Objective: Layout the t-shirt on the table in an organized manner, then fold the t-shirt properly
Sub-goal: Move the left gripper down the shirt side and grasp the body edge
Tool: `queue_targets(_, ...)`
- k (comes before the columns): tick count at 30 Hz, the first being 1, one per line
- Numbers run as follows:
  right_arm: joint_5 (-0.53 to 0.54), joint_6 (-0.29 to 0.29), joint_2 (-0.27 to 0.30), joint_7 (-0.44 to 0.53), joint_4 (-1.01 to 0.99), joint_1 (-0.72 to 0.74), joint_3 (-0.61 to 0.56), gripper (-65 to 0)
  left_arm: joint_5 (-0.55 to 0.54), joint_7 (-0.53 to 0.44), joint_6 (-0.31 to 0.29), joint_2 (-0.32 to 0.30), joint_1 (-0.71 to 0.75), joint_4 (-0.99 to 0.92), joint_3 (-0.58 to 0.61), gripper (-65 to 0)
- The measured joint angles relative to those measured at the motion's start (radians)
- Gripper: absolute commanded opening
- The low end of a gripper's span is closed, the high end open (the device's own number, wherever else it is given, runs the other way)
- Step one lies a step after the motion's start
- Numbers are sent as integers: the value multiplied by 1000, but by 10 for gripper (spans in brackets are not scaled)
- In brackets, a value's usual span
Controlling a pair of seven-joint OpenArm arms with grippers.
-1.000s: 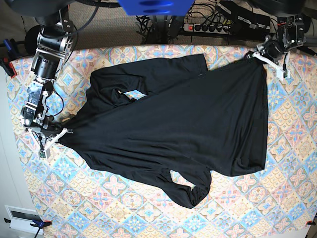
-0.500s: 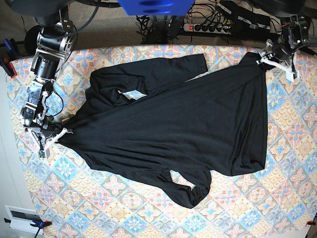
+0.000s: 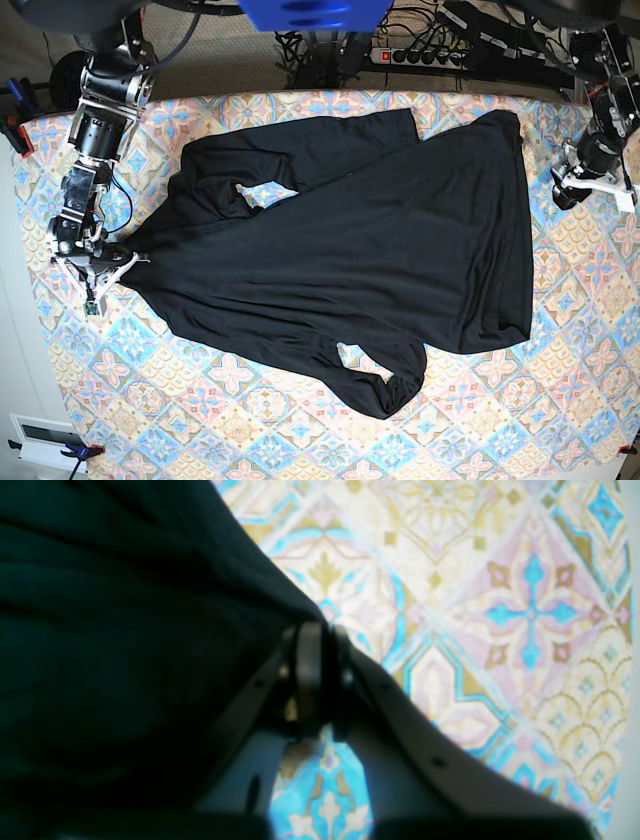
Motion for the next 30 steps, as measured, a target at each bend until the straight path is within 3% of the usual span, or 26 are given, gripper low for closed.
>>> queue_targets(6,-4,-4,4,0,0,0,1,-650,2,-23,2,15,-184,-108,31,-347)
queue_targets(13,-3,-4,4,-4,6,0,1,-650,5,-9,-2,32,-315,-282,207,-347)
queue_targets(16,0,-4,3,-4,6,0,1,-650,61,-14,-2,35,-357,-324,251,-347)
queue_targets(23,0,-4,3,-4,6,0,1,-650,197,-13,-6,114,-411,-334,263,-347)
queue_targets(30,0,-4,3,-4,6,0,1,-650,251,-11,-6,157,-427,-335,264,-347)
